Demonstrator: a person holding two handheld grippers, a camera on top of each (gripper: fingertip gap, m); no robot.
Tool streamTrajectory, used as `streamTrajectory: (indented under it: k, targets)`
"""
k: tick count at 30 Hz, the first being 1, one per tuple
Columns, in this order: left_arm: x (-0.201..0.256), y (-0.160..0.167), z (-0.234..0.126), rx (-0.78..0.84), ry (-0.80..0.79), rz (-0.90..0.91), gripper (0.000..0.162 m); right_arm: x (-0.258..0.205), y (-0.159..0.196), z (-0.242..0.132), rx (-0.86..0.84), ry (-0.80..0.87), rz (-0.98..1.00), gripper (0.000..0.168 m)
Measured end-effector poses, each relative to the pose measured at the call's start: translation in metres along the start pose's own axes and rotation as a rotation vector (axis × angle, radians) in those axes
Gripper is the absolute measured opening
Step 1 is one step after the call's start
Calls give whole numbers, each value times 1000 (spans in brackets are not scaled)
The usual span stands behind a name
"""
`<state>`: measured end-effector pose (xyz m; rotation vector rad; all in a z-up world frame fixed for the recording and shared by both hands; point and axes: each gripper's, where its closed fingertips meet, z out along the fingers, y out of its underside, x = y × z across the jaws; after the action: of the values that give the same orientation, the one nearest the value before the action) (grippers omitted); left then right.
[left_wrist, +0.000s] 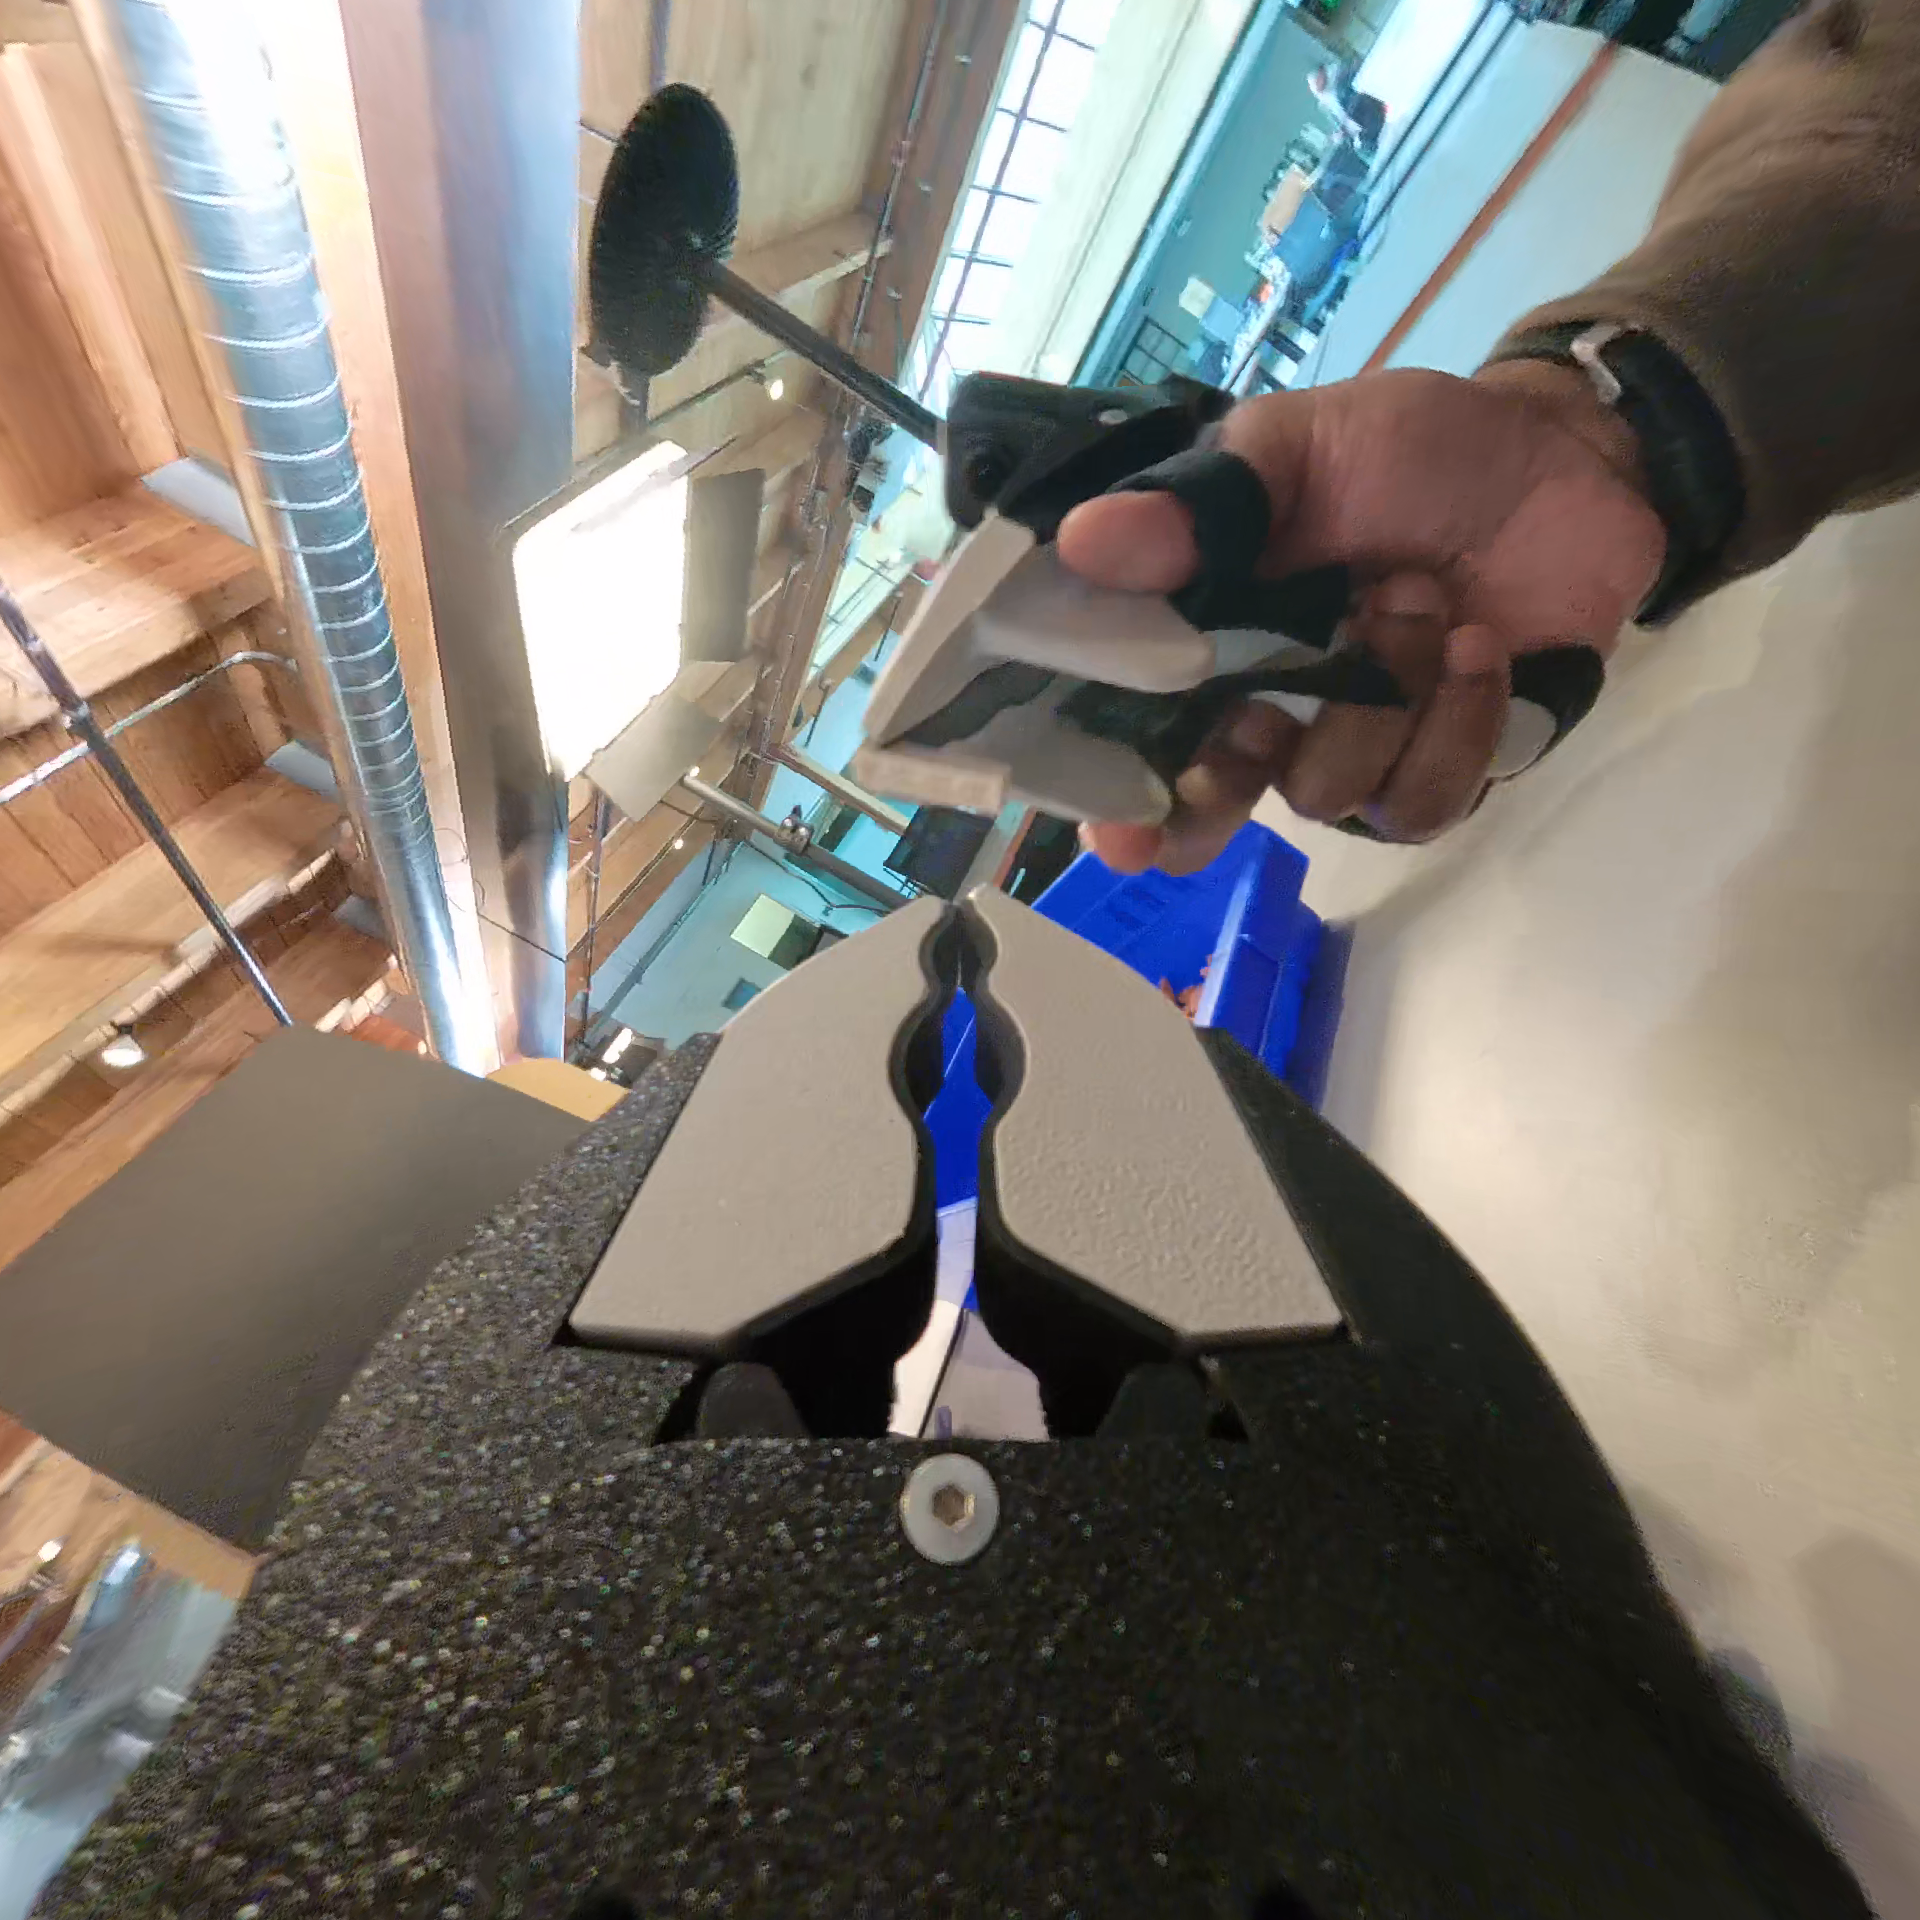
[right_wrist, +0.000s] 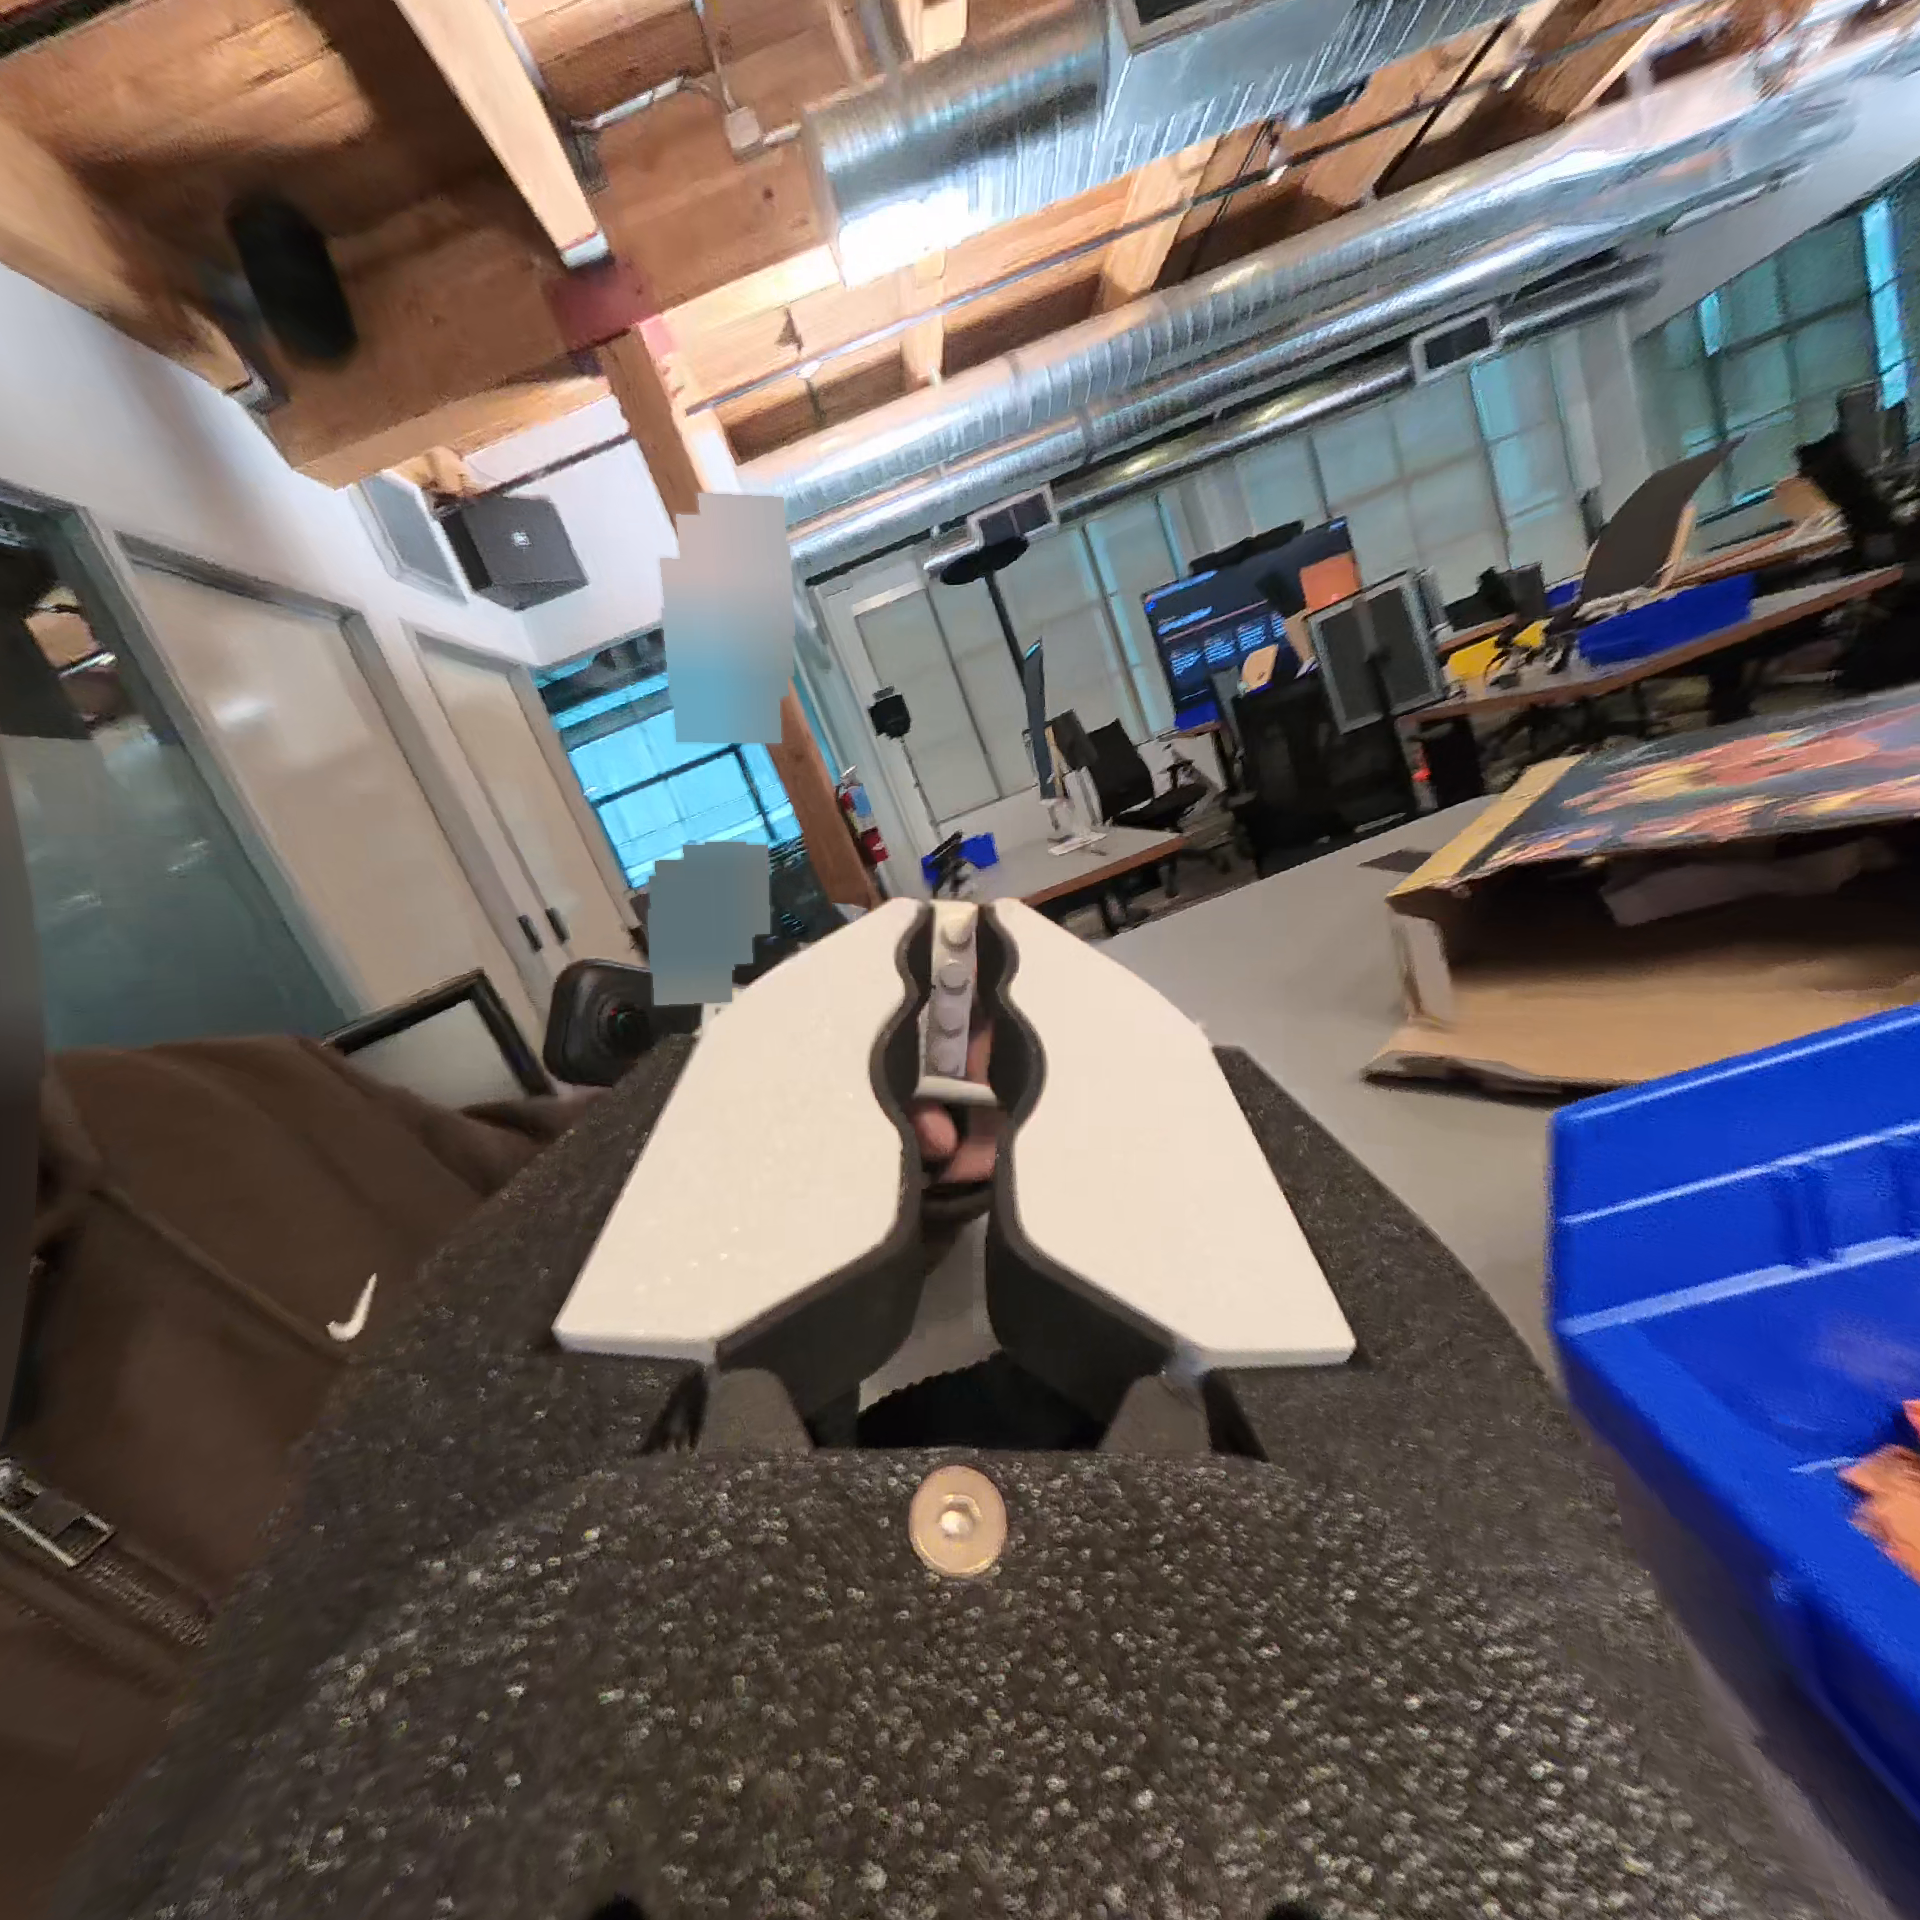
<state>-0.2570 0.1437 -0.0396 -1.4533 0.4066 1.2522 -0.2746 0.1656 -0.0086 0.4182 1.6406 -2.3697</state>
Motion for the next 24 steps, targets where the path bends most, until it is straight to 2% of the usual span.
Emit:
streamTrajectory:
  k: [2,4,6,9,10,19,24]
  targets:
    - [-18,0,-6,35,-40,-87,0,4,-11,-9,41,14,-6,7]
    - [-29,1,-7,54,-46,-203,0,5,-8,-8,23,21,-25,7]
    - [-27,-1,-3,74,18,-364,1,2,1,-2,-13,19,-61,7]
    - [-14,-2,8,58,132,-606,20,-1,11,5,-34,16,-90,7]
    - [-10,-2,11,49,157,-663,21,-2,14,6,-41,16,-94,7]
    - [2,-7,18,67,283,-1000,19,-6,22,11,-71,10,-154,7]
    - [5,-12,16,107,342,-1061,11,-9,25,12,-89,13,-196,7]
